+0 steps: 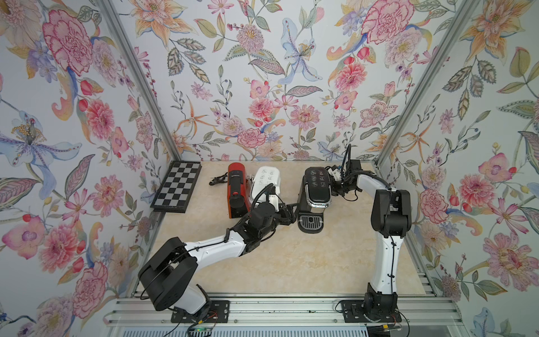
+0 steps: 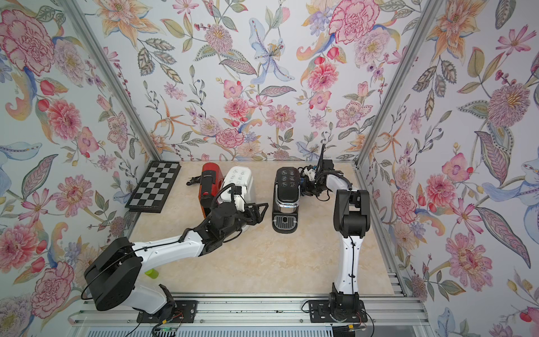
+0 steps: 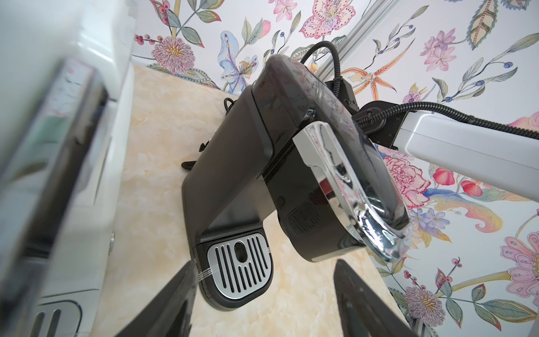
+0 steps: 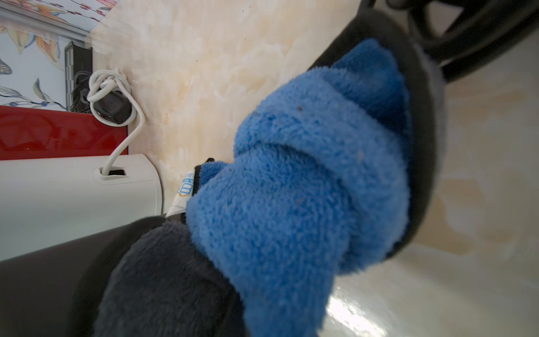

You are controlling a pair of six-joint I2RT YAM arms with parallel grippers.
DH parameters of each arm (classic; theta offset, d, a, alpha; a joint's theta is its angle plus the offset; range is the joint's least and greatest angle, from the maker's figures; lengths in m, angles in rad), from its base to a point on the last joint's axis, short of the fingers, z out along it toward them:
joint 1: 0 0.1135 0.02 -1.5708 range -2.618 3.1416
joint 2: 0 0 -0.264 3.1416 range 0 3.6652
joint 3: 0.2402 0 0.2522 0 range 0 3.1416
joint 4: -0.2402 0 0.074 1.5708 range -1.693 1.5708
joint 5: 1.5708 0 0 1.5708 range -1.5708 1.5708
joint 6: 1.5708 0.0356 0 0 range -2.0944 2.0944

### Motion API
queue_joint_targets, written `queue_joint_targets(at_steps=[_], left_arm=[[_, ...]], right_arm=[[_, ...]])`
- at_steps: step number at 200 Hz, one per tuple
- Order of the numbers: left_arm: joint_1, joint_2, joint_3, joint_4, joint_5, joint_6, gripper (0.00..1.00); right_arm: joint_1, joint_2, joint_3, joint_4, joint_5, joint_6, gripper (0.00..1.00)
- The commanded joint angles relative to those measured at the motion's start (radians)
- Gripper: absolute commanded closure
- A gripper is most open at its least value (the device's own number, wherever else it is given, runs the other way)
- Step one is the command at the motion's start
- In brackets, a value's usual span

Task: Wipe the surface of a coffee machine
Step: Wipe the dirt from the surface of the coffee machine, then place the cleaning item at the center of the board.

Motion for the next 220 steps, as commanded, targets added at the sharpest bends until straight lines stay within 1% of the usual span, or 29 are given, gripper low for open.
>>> queue_joint_targets(at_steps=[1, 34, 49, 63, 90, 106, 144, 168, 183, 206, 220], left_arm=[[0.002, -0.004, 0.022, -0.005, -0.035, 0.002, 0.26], [-0.005, -0.014, 0.022, -0.012, -0.043, 0.003, 0.26], [-0.006, -0.023, 0.02, -0.019, -0.05, 0.006, 0.26], [-0.008, -0.033, 0.02, -0.024, -0.055, 0.01, 0.26], [-0.008, -0.06, 0.025, -0.051, -0.071, 0.027, 0.26], [-0.008, -0.076, 0.024, -0.063, -0.075, 0.042, 0.26], [-0.008, -0.112, 0.026, -0.096, -0.084, 0.088, 0.26], [-0.009, -0.15, 0.017, -0.131, -0.094, 0.137, 0.26], [-0.008, -0.183, 0.002, -0.163, -0.117, 0.164, 0.25], [-0.005, -0.243, -0.049, -0.174, -0.154, 0.179, 0.25], [-0.002, -0.27, -0.075, -0.183, -0.172, 0.181, 0.25]], right_arm=[[0.034, -0.03, -0.061, -0.114, 0.191, -0.081, 0.98], [0.077, -0.098, -0.112, -0.108, 0.469, -0.124, 0.98], [0.082, -0.13, -0.126, -0.097, 0.56, -0.111, 0.97], [0.079, -0.176, -0.15, -0.066, 0.601, -0.091, 0.97], [0.084, -0.284, -0.181, -0.013, 0.626, -0.071, 0.97], [0.088, -0.358, -0.198, 0.011, 0.619, -0.059, 0.96], [0.104, -0.552, -0.292, 0.051, 0.626, -0.021, 0.95], [0.104, -0.678, -0.415, 0.056, 0.65, 0.01, 0.94], [0.105, -0.763, -0.519, 0.056, 0.667, 0.03, 0.94], [0.112, -0.884, -0.676, 0.053, 0.67, 0.057, 0.93], [0.119, -0.933, -0.745, 0.037, 0.676, 0.067, 0.93]])
